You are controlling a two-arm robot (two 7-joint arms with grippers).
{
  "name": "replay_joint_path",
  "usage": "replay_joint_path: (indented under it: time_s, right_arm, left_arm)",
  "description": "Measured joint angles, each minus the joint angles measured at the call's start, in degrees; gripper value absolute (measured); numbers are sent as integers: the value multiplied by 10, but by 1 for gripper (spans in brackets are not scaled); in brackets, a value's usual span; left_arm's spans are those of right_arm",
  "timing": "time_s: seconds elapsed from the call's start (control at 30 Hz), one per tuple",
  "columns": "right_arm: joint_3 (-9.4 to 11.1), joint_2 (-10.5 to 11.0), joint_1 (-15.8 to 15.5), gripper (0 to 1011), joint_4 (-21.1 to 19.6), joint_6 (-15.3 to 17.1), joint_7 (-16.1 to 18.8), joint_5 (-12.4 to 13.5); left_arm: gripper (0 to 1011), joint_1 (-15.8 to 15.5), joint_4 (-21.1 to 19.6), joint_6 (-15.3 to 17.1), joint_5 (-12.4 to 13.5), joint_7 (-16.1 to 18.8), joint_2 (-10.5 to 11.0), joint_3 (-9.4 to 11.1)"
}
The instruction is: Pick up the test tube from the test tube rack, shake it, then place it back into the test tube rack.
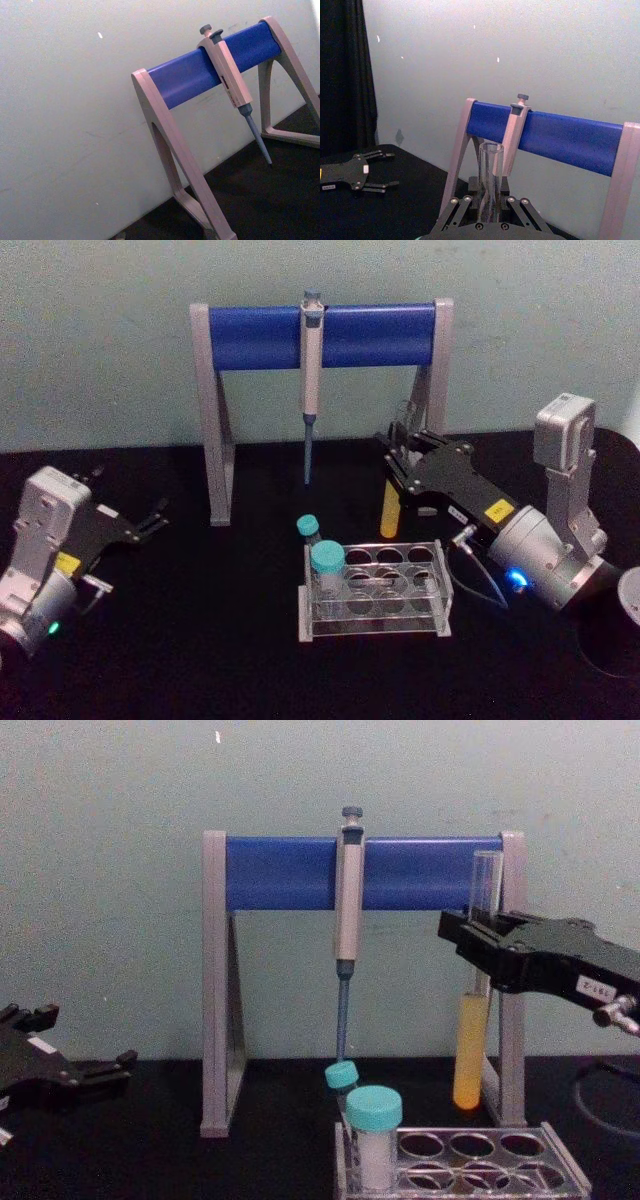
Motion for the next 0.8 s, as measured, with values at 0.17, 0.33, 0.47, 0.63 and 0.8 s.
replay_joint_path:
  time_s: [0.17,0.33,0.47,0.63,0.8]
  right_arm:
    - [9,7,-12,235,-14,7,-9,-4]
    - [21,19,-36,235,-41,16,-24,-11]
    - [30,26,-60,235,-66,21,-33,-16]
    - [36,31,-88,235,-92,21,-31,-16]
    - [28,31,-95,235,-100,21,-17,-10]
  left_arm:
    - [1001,0,0,0,0,0,0,0]
    - [1001,0,0,0,0,0,0,0]
    - [1001,0,0,0,0,0,0,0]
    - [1001,0,0,0,0,0,0,0]
    - [1001,0,0,0,0,0,0,0]
